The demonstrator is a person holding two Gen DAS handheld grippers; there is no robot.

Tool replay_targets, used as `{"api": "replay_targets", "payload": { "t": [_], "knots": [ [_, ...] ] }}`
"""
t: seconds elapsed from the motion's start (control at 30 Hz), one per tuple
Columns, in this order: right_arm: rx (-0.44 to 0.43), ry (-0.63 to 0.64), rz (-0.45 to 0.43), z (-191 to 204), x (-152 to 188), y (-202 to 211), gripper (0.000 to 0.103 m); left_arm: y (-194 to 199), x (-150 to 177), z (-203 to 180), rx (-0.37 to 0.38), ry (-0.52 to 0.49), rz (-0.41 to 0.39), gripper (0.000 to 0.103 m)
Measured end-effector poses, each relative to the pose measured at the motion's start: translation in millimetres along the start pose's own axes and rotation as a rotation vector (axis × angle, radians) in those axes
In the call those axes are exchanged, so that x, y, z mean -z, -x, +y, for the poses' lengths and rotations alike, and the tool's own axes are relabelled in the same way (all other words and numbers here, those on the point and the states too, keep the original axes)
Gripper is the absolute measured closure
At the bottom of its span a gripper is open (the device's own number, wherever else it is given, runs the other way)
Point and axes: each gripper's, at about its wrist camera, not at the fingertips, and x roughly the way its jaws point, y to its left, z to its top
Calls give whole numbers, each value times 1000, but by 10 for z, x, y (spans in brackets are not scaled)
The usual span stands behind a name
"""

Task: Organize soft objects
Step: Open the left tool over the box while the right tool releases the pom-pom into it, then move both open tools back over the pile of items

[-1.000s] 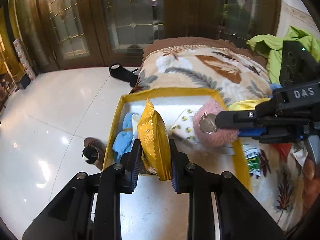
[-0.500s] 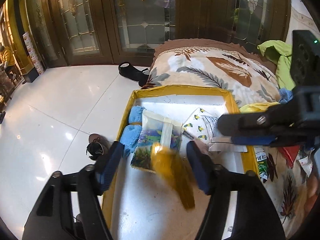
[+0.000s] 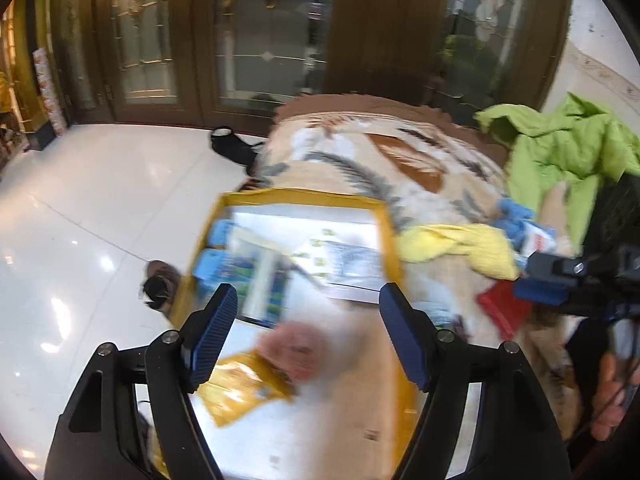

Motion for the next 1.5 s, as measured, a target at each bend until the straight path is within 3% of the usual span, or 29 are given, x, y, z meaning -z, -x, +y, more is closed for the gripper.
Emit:
{"api": "replay_targets", "payload": {
  "t": [0.4,0.7,0.9,1.03,1.27,1.37,1.5],
  "knots": [
    [-4,-108,-69,-550,372,549,44,-140,300,-979,196,-115,127,30],
    [-5,-172,-87,-820,436,642,43,-564,512,-1319,59,-101,159,30],
    [-1,-193,-83,-931,441,622,42,-844,547,-1333,-13,-78,209,30],
    [-23,-256,-79,-1048,474,570,39,-914,487,-1343,-46,-62,198,30],
    [44,-348,-88,-1212,386,388,39,-1062,408,-1452,-17,-17,191,18],
    [108,-429,-86,-1325,365,305,32,-1109,325,-1425,12,23,183,17],
    [68,-535,-169,-1531,366,249,32,-1125,204,-1332,101,86,191,17]
  ]
}}
